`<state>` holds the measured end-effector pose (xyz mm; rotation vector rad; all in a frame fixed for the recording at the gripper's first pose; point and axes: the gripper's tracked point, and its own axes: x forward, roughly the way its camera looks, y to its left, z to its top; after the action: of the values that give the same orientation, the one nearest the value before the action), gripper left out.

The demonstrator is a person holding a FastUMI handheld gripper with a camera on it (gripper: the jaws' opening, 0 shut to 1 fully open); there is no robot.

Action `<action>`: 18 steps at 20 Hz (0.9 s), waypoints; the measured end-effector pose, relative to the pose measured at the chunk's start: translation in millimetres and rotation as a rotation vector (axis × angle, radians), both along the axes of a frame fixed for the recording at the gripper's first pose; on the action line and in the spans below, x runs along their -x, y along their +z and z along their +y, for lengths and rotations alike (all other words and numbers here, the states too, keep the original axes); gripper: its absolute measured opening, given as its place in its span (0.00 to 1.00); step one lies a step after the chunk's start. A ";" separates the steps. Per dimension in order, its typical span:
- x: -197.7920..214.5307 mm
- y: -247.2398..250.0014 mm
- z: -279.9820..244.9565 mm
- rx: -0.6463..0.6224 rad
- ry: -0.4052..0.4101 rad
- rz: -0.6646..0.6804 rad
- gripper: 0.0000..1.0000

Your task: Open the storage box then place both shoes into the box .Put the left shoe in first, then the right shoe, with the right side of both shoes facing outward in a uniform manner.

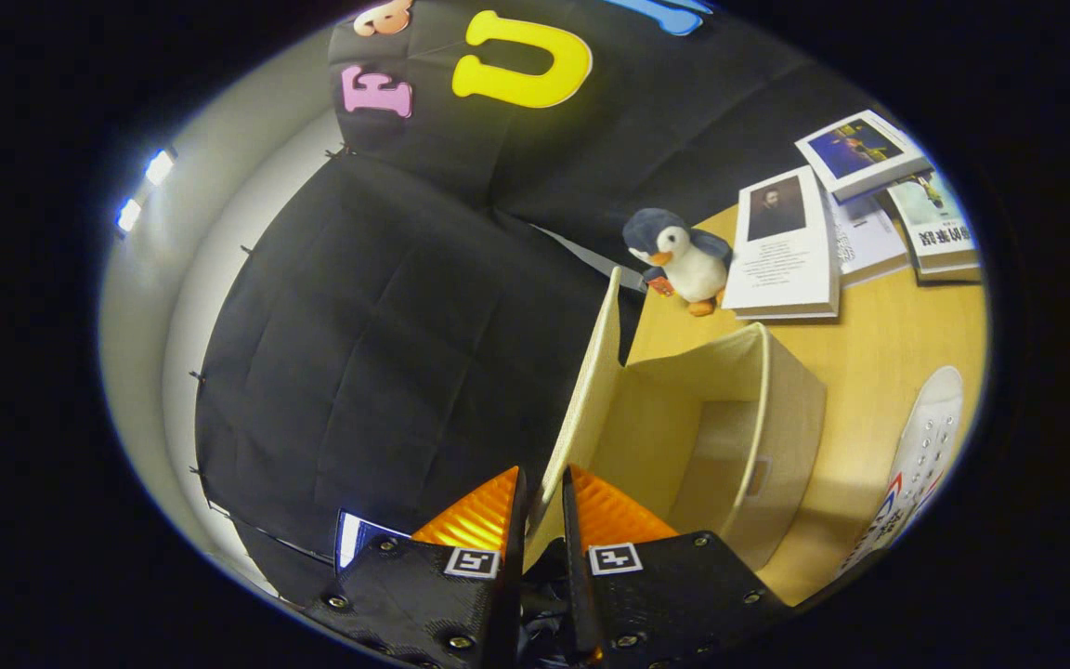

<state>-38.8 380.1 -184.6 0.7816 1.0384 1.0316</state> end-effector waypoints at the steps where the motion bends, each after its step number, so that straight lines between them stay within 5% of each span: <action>1: -1.0 7.0 9.9 -0.012 0.003 -0.003 0.21; 8: 5.9 38.5 100.3 -0.073 0.055 -0.028 0.21; 15: 24.2 27.5 179.6 0.008 0.108 -0.086 0.21; 18: 24.5 18.1 184.0 0.104 0.139 -0.137 0.62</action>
<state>-63.4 564.2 -166.5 0.5524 1.0303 1.1242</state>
